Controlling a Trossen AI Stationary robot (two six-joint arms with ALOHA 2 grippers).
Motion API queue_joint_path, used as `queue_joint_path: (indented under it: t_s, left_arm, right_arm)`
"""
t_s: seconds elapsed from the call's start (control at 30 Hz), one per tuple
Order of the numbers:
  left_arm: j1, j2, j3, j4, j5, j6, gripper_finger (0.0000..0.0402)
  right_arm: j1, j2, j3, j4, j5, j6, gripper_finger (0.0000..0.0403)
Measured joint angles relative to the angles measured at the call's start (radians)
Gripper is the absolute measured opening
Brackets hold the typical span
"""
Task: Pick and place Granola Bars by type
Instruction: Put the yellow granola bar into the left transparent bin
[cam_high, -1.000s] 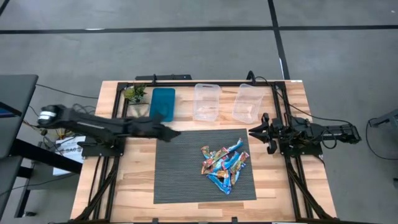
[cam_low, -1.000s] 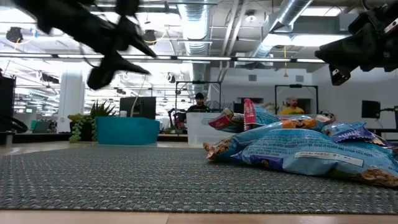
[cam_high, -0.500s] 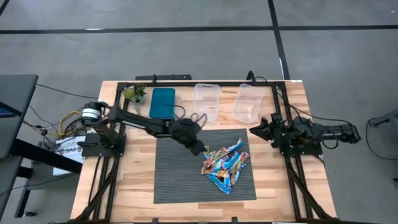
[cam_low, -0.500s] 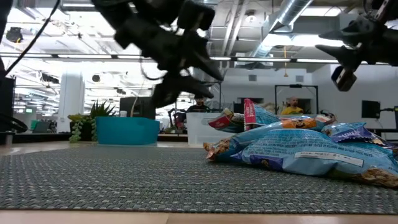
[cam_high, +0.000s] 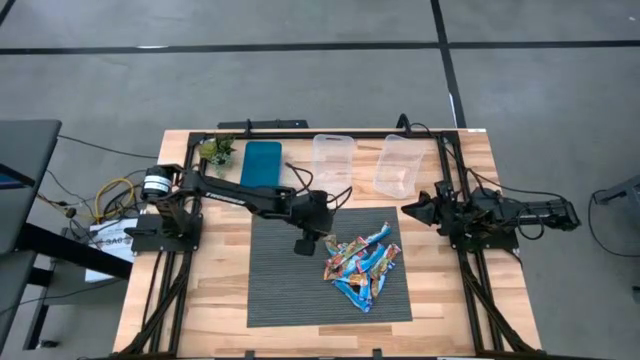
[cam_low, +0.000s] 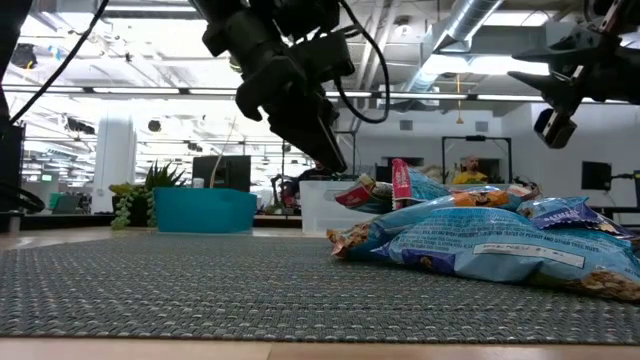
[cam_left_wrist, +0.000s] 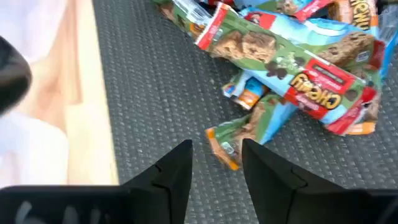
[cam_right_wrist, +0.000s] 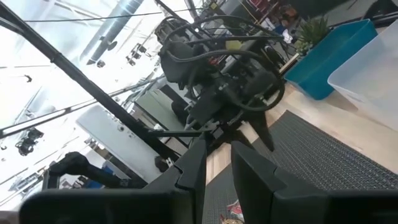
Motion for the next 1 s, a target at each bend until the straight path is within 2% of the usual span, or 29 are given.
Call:
queue_joint_path:
  t_s: [0.17, 0.27, 0.43, 0.7, 0.9, 1.0]
  left_arm:
    - [-0.005, 0.027, 0.0, 0.01, 0.026, 0.009, 0.016]
    - [-0.018, 0.084, 0.024, 0.008, 0.044, 0.04, 0.0174]
    - [-0.039, 0.184, 0.119, -0.019, -0.015, 0.074, 0.0187]
    - [-0.048, 0.318, 0.265, -0.13, -0.021, 0.152, 0.0188]
    - [-0.048, 0.321, 0.275, -0.168, -0.014, 0.151, 0.0179]
    - [-0.05, 0.319, 0.296, -0.255, -0.005, 0.144, 0.0163]
  right_arm:
    - [0.0, 0.0, 0.0, 0.0, -0.004, 0.0, 0.0068]
    - [0.0, -0.001, 0.0, -0.011, -0.007, 0.0, 0.0068]
    - [0.0, 0.0, 0.0, -0.011, -0.019, 0.0, 0.0068]
    - [0.0, 0.0, 0.0, -0.015, -0.026, 0.0, 0.0068]
    - [0.0, 0.0, 0.0, -0.019, -0.027, -0.001, 0.0068]
    - [0.0, 0.0, 0.0, -0.018, -0.027, -0.001, 0.0068]
